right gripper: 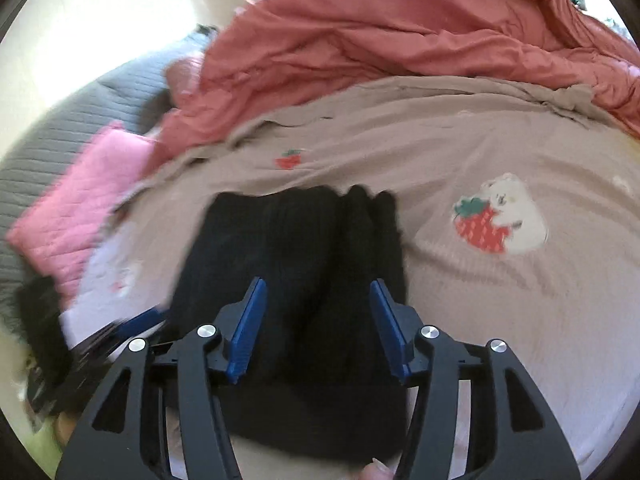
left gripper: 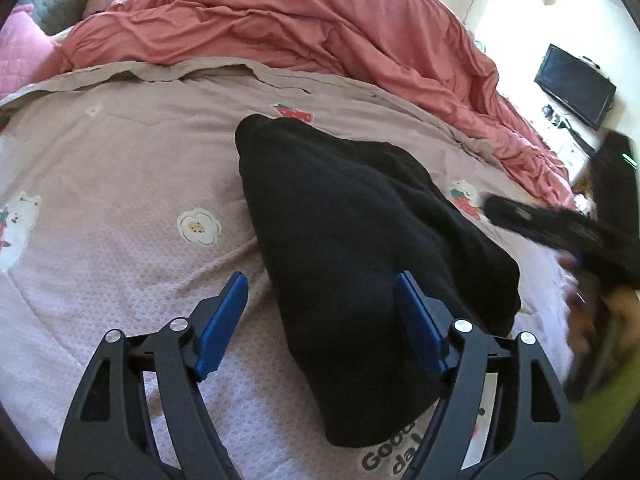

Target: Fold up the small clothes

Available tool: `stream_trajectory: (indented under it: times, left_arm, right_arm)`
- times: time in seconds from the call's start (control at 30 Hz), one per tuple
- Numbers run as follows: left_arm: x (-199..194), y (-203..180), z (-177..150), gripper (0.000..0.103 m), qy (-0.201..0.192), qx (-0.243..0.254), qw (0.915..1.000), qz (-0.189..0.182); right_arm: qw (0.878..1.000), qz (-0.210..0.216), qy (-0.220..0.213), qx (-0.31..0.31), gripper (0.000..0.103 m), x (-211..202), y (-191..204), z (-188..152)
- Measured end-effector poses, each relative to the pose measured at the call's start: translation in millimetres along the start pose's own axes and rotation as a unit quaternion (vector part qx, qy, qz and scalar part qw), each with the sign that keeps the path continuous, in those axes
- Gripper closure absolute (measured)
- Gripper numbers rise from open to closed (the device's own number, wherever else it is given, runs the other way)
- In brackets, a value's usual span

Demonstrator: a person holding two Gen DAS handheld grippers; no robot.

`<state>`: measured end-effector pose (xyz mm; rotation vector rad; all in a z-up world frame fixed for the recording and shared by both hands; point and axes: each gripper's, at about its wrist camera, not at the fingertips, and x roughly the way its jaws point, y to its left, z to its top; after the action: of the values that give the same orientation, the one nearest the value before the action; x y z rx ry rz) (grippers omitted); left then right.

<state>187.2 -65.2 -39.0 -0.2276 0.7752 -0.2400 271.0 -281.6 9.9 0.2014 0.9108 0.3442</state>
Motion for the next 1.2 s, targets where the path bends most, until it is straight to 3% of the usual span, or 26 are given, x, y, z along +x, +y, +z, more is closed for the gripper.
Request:
stream_trajectory:
  times: [0.07,0.2,0.53,0.57,0.6,0.63,0.73,0.9,1.03,1.2]
  left_arm:
    - [1,0,-1,0.033,-0.002,-0.001,1.0000,-0.009]
    - [0,2,0,0.030,-0.003,0.002,0.9997,-0.025]
    - [3,-5,-4,0.029,0.004,0.010,0.9994,-0.032]
    - [2,-5,-5,0.029,0.004,0.010,0.9994,-0.033]
    - [3,-5,-5,0.028,0.005,0.009,0.9994,-0.034]
    - [3,-5,-6,0.028,0.007,0.007,0.9993,-0.035]
    - [4,-5,-6,0.027,0.008,0.005,0.9992,-0.039]
    - [-1,-10,-7,0.027,0.000,0.011,0.9981,-0.061]
    - [-3,-25,-8,0.026,0.001,0.032,0.9970,-0.070]
    - [3,-33,-12,0.026,0.014,0.044,0.9966,-0.068]
  right_arm:
    - [1.000,-0.015,0.014,0.002,0.050,16,-3,9]
    - [0.999,-0.007,0.049,0.019,0.049,42,-8,22]
    - [0.997,0.004,0.066,0.032,0.049,66,-9,31]
    - [0.997,0.003,0.068,0.029,0.050,67,-8,30]
    - [0.997,0.006,0.070,0.022,0.063,68,-6,29]
    - [0.997,0.013,0.071,0.018,0.081,69,-4,29]
    - [0.998,0.013,0.056,-0.005,0.089,62,5,28]
    - [0.999,0.006,0.004,-0.034,0.092,27,14,32]
    - [0.999,-0.018,-0.005,-0.040,0.092,10,4,39]
    - [0.997,-0.043,0.058,-0.021,0.089,53,-25,25]
